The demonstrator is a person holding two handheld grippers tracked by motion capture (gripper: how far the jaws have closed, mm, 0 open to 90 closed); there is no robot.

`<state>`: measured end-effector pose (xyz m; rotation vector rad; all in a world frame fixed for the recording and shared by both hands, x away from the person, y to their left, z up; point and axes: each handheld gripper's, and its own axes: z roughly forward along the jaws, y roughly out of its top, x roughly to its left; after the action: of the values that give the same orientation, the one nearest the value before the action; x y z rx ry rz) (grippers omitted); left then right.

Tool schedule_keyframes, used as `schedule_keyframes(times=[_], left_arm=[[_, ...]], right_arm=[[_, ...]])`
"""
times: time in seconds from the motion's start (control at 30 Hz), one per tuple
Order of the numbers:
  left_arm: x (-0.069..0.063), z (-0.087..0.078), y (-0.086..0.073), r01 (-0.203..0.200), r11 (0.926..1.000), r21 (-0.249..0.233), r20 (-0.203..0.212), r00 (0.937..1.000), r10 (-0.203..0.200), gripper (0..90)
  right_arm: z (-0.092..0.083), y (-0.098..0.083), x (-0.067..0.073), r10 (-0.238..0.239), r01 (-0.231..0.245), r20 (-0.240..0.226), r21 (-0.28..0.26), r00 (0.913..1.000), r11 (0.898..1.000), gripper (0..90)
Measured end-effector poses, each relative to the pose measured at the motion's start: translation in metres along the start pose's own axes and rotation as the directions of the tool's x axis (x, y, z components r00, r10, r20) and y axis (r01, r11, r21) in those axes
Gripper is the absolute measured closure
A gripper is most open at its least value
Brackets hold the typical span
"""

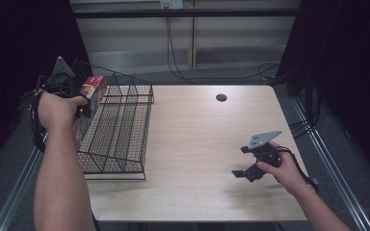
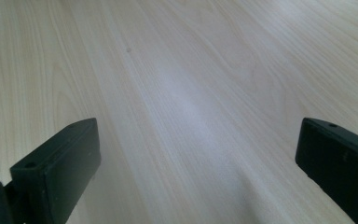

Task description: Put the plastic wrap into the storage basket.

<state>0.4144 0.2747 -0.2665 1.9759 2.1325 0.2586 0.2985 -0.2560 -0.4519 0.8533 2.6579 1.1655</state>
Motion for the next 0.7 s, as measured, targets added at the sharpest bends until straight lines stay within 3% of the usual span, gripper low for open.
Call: schedule_keyframes(times=[0.7], left_arm=[[-0.001, 0.017, 0.001, -0.008, 0.9994, 0.035, 0.012, 0.9999, 0.007, 42.3]], right_arm=[[0.002, -0.001, 0.001, -0.015, 0.015, 0.013, 0.004, 0.9998, 1.0, 0.0]])
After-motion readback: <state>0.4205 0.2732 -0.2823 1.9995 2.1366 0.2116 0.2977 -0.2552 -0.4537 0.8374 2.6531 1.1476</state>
